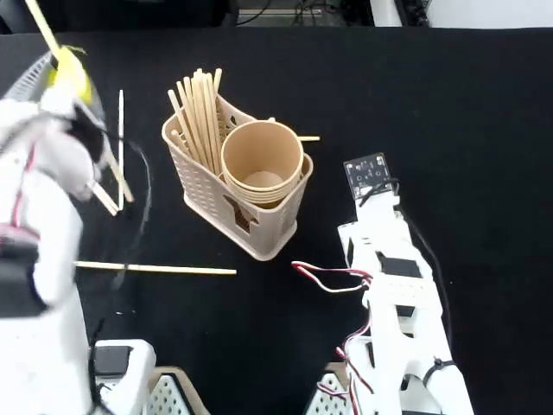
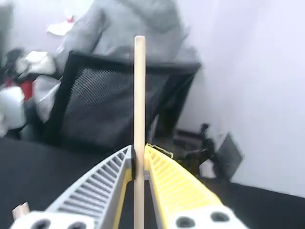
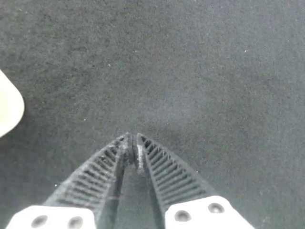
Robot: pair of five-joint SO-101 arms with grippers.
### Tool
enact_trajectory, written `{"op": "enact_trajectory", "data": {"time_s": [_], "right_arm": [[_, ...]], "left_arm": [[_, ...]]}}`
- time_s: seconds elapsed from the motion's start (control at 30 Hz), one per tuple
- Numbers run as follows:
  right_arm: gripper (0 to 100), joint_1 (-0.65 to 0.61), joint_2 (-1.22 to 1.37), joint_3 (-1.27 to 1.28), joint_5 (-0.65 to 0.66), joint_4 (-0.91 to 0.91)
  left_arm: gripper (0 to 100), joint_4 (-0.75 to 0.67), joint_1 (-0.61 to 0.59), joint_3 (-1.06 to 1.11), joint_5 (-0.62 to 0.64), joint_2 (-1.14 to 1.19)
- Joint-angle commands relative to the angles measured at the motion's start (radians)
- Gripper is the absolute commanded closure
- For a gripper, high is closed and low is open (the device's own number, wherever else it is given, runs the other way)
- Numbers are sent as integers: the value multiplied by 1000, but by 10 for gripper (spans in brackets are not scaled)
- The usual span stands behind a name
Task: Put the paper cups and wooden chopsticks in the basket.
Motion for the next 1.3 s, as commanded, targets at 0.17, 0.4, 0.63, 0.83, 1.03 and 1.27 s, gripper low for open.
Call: {"op": "enact_trajectory", "data": {"time_s": [0.17,0.4,0.63,0.83,1.03,1.27], "right_arm": [[985,-15,-24,-8,9,-21],[984,-15,-24,-8,9,-21],[984,-15,-24,-8,9,-21],[985,-15,-24,-8,9,-21],[985,-32,-24,-8,11,-21],[985,-41,-21,-7,43,-23]], "left_arm": [[971,-692,186,688,8,-483],[971,-715,226,723,9,-470],[971,-750,217,568,9,-245],[971,-916,180,555,18,-32],[971,-1010,183,553,18,83],[971,-1022,183,564,18,133]]}}
